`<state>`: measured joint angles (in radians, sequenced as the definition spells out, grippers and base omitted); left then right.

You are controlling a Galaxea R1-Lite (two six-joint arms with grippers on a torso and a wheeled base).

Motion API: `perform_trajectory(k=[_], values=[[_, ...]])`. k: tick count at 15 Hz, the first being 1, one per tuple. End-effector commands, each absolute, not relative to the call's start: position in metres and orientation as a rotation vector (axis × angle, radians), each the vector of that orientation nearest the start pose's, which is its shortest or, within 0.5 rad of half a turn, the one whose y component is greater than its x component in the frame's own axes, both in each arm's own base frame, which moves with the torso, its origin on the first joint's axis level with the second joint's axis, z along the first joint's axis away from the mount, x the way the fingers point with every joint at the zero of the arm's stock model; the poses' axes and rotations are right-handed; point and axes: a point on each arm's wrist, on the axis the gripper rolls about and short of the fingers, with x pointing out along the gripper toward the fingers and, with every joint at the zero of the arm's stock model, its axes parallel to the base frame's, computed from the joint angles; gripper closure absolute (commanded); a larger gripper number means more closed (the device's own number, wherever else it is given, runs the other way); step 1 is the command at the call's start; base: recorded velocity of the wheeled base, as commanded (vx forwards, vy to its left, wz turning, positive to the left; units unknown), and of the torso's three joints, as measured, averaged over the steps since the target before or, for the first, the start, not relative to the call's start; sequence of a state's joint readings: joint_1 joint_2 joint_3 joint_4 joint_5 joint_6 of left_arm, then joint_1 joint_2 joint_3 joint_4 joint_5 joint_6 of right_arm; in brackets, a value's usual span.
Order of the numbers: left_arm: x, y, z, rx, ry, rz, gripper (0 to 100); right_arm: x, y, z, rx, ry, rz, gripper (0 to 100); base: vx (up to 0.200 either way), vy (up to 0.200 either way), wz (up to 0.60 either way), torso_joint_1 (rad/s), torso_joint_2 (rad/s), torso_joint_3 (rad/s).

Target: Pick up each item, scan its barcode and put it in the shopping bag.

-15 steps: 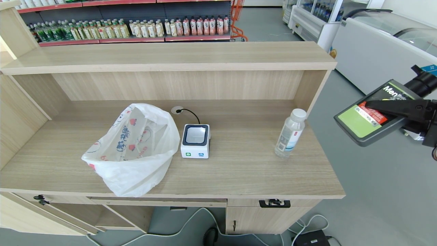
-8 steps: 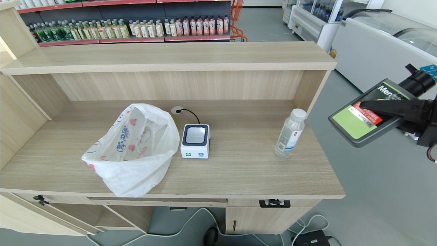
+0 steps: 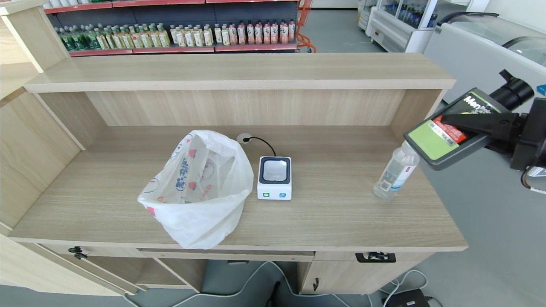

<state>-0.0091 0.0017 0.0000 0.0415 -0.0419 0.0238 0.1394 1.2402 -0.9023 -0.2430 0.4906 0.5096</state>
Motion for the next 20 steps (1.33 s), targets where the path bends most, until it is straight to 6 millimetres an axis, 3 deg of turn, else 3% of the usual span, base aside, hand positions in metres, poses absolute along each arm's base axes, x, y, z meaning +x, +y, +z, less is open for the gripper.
perform_trajectory(k=[1,4,8,12,15,20], values=[[-0.023,-0.001,0.071,0.024,0.042,-0.051,0,0.214,0.042,0.284,0.51,0.262,0.542,100,0.0,0.2,0.0,0.002,0.0,-0.002],[-0.023,-0.001,0.071,0.024,0.042,-0.053,0,0.258,0.061,0.274,0.499,0.268,0.405,100,0.0,0.2,0.0,0.006,0.0,0.001],[-0.023,-0.001,0.071,0.024,0.042,-0.053,0,0.285,0.085,0.253,0.49,0.298,0.421,100,0.0,0.2,0.0,0.004,0.0,0.002],[-0.023,-0.001,0.071,0.025,0.042,-0.053,0,0.322,0.109,0.214,0.437,0.322,0.416,100,0.0,0.0,0.0,0.0,0.0,0.0],[-0.023,-0.001,0.071,0.025,0.042,-0.053,0,0.336,0.12,0.195,0.42,0.319,0.405,100,0.0,0.0,0.0,0.0,0.0,0.0],[-0.023,-0.001,0.071,0.025,0.042,-0.053,0,0.346,0.134,0.18,0.416,0.327,0.432,100,0.0,0.0,0.0,0.0,0.0,0.0]])
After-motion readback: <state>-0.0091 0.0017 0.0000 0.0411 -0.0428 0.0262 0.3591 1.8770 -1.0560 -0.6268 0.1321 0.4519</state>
